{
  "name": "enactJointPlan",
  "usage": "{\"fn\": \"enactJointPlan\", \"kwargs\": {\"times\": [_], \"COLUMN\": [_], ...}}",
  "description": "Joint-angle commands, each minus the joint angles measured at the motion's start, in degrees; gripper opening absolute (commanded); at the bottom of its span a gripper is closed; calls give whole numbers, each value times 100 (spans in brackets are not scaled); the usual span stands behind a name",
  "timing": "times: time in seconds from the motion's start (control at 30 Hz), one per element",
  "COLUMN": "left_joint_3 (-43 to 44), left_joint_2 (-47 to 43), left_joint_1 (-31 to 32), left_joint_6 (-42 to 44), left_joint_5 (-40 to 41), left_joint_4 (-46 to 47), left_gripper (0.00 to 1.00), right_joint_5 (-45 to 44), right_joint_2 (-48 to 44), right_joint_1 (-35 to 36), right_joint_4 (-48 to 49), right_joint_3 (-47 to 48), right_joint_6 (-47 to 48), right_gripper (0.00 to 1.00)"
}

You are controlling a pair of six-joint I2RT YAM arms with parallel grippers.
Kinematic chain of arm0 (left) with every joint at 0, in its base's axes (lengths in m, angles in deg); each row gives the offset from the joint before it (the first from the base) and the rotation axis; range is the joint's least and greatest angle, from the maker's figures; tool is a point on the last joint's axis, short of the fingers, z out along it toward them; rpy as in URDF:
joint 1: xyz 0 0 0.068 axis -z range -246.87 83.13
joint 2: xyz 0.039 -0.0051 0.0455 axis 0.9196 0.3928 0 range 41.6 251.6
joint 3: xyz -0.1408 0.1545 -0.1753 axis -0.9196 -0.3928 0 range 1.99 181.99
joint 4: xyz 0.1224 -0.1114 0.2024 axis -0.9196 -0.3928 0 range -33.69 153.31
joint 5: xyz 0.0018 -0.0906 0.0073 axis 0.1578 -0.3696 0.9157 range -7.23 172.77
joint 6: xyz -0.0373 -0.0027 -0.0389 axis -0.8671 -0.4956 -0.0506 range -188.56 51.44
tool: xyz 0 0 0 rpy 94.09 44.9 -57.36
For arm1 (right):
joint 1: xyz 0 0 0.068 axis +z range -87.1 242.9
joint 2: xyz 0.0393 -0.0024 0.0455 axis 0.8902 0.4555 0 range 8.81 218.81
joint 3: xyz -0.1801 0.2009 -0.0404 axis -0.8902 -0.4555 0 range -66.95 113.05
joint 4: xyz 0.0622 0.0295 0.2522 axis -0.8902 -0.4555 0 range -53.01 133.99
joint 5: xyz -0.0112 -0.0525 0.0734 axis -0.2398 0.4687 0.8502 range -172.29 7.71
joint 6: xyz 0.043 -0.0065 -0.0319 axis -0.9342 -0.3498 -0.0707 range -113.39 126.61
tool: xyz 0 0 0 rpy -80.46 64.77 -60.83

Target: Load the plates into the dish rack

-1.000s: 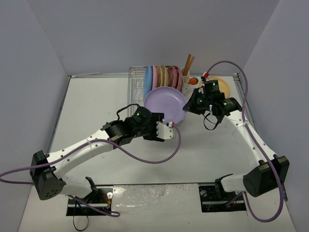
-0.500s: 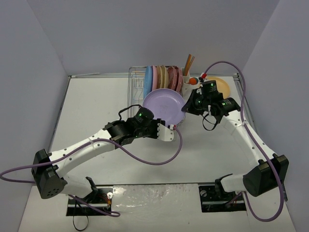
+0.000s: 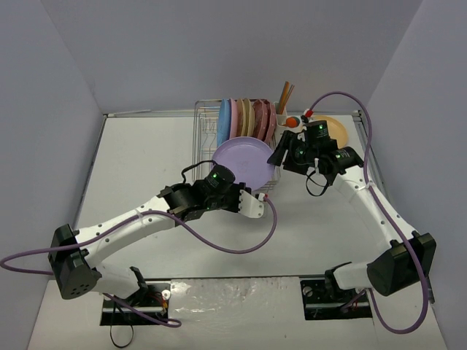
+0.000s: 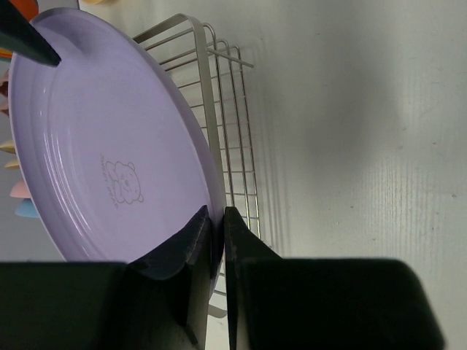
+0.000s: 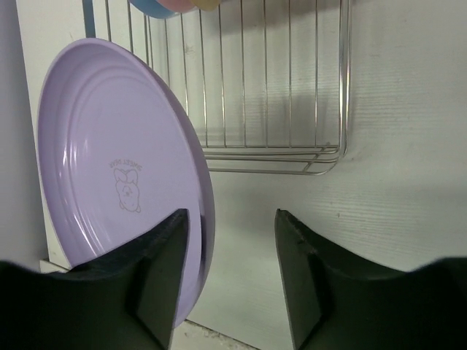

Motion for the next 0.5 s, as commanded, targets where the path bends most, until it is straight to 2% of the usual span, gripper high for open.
{"fn": "enactJointPlan", "kwargs": {"times": [0.0, 0.03, 0.07, 0.13, 0.2, 0.47], "left_joint_3": [64, 32, -5, -96, -161, -267], "left_joint_2": [-407, -450, -463, -579, -659, -755], "left_joint_1": [-7, -5, 1, -7, -7, -117], "left_joint_6": [65, 29, -9, -104, -206, -1258], "left_joint_5": [76, 71, 71, 80, 123, 214], "left_joint_4": [398, 417, 423, 472, 487, 703], "left_gripper": [0, 0, 0, 0, 0, 0], "right_joint_5": [-73, -78, -78, -82, -120, -361], "right_joint_2": [118, 137, 154, 190, 211, 113], "right_joint_1": [27, 25, 16, -3, -25, -486], "right_joint_4": [217, 217, 217, 219, 226, 228], "right_joint_3": [256, 285, 303, 479, 690, 1842], "right_joint_6": [68, 80, 90, 126, 172, 624], "right_gripper": [67, 72, 74, 88, 98, 100]}}
